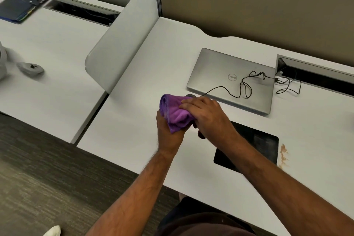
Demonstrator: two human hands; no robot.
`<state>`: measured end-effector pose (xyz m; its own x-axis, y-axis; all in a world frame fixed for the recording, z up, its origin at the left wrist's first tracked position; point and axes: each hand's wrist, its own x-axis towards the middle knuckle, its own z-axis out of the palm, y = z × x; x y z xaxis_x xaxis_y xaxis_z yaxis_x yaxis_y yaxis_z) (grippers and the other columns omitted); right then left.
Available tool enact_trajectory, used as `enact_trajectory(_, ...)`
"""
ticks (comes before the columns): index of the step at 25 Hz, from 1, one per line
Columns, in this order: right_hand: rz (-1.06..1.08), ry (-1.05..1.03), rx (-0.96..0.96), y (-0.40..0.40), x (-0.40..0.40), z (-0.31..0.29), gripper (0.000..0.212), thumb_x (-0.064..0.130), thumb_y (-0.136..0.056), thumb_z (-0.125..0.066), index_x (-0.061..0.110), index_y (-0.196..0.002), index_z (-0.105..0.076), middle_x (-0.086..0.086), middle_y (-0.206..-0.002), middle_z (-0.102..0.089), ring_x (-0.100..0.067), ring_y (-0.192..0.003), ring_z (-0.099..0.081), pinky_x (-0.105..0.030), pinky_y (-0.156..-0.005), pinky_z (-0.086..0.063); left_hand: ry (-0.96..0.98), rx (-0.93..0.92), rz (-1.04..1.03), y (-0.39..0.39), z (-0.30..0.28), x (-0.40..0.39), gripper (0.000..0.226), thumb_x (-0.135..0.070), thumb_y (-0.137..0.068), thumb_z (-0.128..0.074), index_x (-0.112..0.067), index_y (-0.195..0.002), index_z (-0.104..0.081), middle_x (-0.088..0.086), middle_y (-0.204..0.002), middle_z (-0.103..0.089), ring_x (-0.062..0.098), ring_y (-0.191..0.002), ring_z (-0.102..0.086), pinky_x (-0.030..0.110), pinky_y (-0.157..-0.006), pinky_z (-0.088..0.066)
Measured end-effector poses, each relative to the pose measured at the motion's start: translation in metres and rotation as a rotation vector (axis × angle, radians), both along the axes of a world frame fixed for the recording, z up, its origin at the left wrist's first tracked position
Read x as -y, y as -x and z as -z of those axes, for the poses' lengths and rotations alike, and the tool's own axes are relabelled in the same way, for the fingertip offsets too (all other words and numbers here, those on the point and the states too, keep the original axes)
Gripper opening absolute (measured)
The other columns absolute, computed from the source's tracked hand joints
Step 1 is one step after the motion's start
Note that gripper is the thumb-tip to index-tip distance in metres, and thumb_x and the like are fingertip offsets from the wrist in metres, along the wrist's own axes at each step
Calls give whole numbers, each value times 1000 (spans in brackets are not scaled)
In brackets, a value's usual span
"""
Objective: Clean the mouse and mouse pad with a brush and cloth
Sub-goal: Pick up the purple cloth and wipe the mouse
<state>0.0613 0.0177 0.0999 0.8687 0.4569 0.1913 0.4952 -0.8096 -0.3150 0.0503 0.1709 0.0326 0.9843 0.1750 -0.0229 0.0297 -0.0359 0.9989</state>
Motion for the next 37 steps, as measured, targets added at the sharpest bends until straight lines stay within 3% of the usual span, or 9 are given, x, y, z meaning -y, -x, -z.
enact_trajectory(3,178,-63,-138,-21,6,-10,38,12,-89,-57,19,-125,-66,-3,-115,-71,-29,-105,-61,-36,-89,-46,-206,23,-26,-1,-6,5,57,-39,-69,-92,-28,-114,-59,-10,-109,-65,16,-105,-63,30,-87,-54)
enact_trajectory(8,411,-325,-240,-34,27,-14,38,2,-99,-56,20,-132,-59,-1,-121,-65,-21,-111,-60,-33,-91,-50,-319,104,16,1,-4,6,64,-33,-72,-94,-27,-125,-59,-17,-117,-62,14,-114,-56,14,-91,-43)
enact_trajectory(14,94,-229,-136,-9,10,-16,47,1,-89,-66,16,-134,-63,-4,-133,-65,-22,-121,-53,-37,-106,-44,-190,116,22,-5,-12,7,58,-37,-69,-93,-31,-116,-60,-12,-110,-66,17,-106,-64,26,-86,-54)
enact_trajectory(17,89,-147,-108,-10,8,-9,44,2,-90,-67,13,-133,-66,-7,-135,-66,-28,-123,-55,-40,-107,-43,-203,133,23,-2,-11,3,58,-41,-70,-90,-35,-118,-58,-13,-110,-66,17,-104,-65,27,-86,-56)
enact_trajectory(23,377,-136,-317,-30,22,-12,43,-1,-96,-55,22,-131,-62,-2,-123,-66,-25,-113,-57,-45,-97,-49,-345,173,52,8,-5,0,62,-38,-73,-92,-30,-125,-59,-20,-119,-64,15,-115,-61,17,-94,-46)
enact_trajectory(28,134,-23,-156,-24,16,-28,44,-3,-91,-62,18,-129,-66,-4,-128,-68,-30,-112,-58,-49,-94,-47,-345,193,25,6,-14,-9,61,-40,-75,-91,-42,-123,-54,-28,-116,-61,12,-114,-60,23,-95,-50)
enact_trajectory(31,209,-9,-160,-33,23,-25,37,0,-95,-60,15,-129,-65,-5,-125,-68,-30,-108,-59,-44,-92,-47,-349,241,64,6,-18,-11,62,-40,-75,-90,-37,-128,-57,-28,-121,-61,14,-116,-61,21,-96,-49)
enact_trajectory(35,456,-171,-319,-41,41,-21,26,9,-103,-54,21,-125,-61,-1,-112,-64,-23,-99,-61,-40,-84,-53,-348,231,77,10,-18,-8,65,-41,-75,-88,-34,-131,-56,-27,-126,-60,14,-121,-59,20,-98,-46)
enact_trajectory(37,555,-339,-322,-42,51,-21,26,11,-104,-50,26,-123,-57,3,-104,-62,-15,-88,-64,-29,-69,-52,-348,221,72,11,-18,-9,65,-42,-75,-88,-36,-131,-56,-30,-126,-59,14,-122,-58,17,-98,-45)
